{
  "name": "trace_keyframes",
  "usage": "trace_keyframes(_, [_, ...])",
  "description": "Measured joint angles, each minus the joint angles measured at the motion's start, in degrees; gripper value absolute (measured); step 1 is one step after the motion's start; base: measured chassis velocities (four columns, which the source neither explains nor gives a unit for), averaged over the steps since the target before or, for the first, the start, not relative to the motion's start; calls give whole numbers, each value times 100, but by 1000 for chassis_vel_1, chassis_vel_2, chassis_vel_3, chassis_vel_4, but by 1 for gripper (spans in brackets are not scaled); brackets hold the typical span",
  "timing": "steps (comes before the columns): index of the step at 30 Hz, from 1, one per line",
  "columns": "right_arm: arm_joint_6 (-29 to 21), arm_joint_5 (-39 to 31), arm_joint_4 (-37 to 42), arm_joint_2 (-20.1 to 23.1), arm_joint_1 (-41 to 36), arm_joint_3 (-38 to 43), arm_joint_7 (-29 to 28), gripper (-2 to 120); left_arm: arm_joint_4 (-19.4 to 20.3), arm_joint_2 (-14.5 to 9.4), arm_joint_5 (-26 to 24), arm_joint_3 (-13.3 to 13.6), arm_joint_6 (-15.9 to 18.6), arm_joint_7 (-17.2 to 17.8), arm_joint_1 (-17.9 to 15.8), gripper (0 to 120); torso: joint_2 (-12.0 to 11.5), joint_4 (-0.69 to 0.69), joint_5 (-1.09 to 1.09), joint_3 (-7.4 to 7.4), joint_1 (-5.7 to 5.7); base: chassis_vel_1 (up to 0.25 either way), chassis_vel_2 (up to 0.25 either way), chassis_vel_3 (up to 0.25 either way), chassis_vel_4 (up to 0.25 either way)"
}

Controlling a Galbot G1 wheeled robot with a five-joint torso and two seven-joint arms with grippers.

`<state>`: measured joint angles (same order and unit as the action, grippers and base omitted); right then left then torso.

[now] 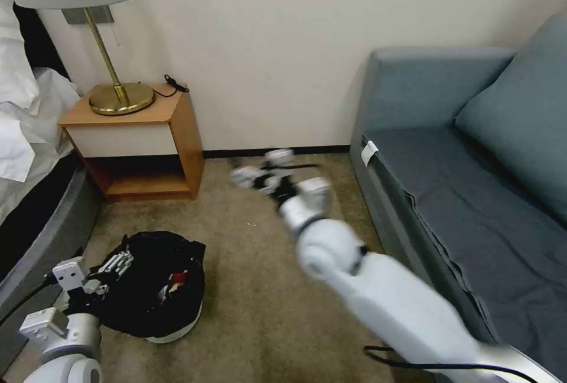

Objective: Pick up the trash bin, then pick up the garbage on the floor and place it into the trash bin.

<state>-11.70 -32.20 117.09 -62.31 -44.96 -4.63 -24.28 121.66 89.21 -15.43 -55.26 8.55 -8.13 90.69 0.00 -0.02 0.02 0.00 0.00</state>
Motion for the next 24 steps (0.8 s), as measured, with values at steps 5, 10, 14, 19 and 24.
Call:
trace_keyframes(5, [29,289,762,227,-1117,1027,66,100,1,-101,156,122,-294,-417,15,100,0,-1,0,0,0,0,0,0,0])
trace_keyframes(10, [5,959,1242,-91,-2141,1805,76,100,18,-198,271,213,-435,-597,10,100,0,0,-1,0,0,0,0,0,0])
trace_keyframes(14, [7,1567,1518,-628,-2918,2119,140,100,25,-238,291,281,-477,-604,2,100,0,1,-1,0,0,0,0,0,0])
trace_keyframes(19, [55,2053,1727,-1117,-3548,2270,217,100,62,-271,271,398,-494,-405,13,100,1,1,-2,0,0,0,0,0,0])
trace_keyframes(24, [129,2272,1821,-1324,-3869,2346,296,100,136,-314,277,511,-514,-144,24,100,0,2,-2,0,0,0,0,0,0])
